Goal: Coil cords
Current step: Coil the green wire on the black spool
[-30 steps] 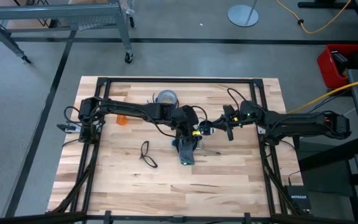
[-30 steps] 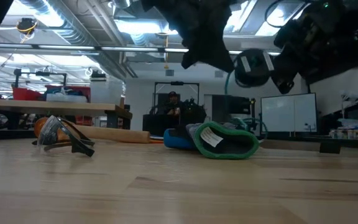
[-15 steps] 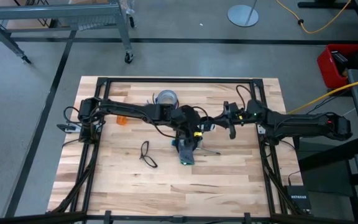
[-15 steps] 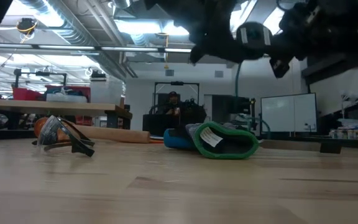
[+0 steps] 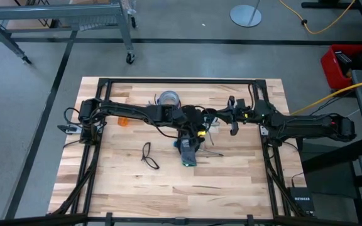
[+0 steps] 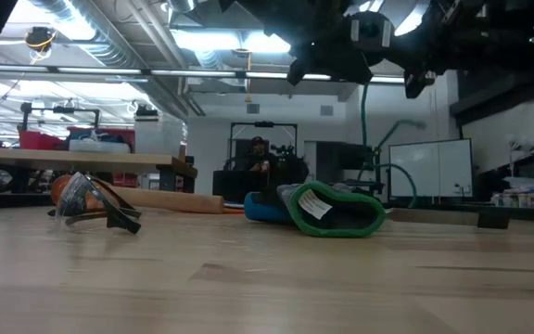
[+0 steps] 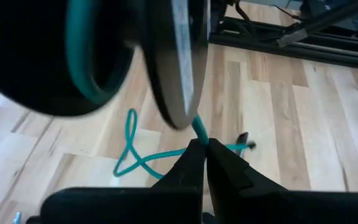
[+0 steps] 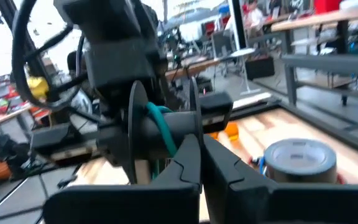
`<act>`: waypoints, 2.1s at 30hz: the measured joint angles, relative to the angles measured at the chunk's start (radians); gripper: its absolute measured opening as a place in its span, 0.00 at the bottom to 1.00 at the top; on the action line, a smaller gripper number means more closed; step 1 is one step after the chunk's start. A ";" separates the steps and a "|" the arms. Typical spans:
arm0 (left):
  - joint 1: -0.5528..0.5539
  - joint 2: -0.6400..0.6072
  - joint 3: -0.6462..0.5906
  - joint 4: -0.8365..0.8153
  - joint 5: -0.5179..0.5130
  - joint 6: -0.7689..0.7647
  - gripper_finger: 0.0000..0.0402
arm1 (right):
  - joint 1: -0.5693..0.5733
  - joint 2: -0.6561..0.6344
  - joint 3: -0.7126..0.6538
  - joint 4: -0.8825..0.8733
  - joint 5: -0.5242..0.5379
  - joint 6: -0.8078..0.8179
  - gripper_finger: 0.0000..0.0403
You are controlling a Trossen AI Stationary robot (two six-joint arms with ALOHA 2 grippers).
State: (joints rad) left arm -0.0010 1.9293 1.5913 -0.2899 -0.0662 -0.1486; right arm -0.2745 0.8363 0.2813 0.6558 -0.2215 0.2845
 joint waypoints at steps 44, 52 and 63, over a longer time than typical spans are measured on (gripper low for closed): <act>-0.019 0.005 -0.016 -0.091 -0.192 0.023 0.22 | -0.001 -0.028 0.003 0.232 0.095 -0.064 0.00; -0.019 0.004 -0.016 -0.140 -0.193 0.014 0.21 | -0.001 -0.120 0.003 0.228 0.106 -0.111 0.00; -0.019 0.011 -0.015 0.008 -0.193 0.018 0.19 | -0.001 -0.167 0.002 0.153 0.107 -0.112 0.00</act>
State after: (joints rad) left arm -0.0204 1.9404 1.5762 -0.2816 -0.2588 -0.1307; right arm -0.2755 0.6697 0.2834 0.8086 -0.1146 0.1722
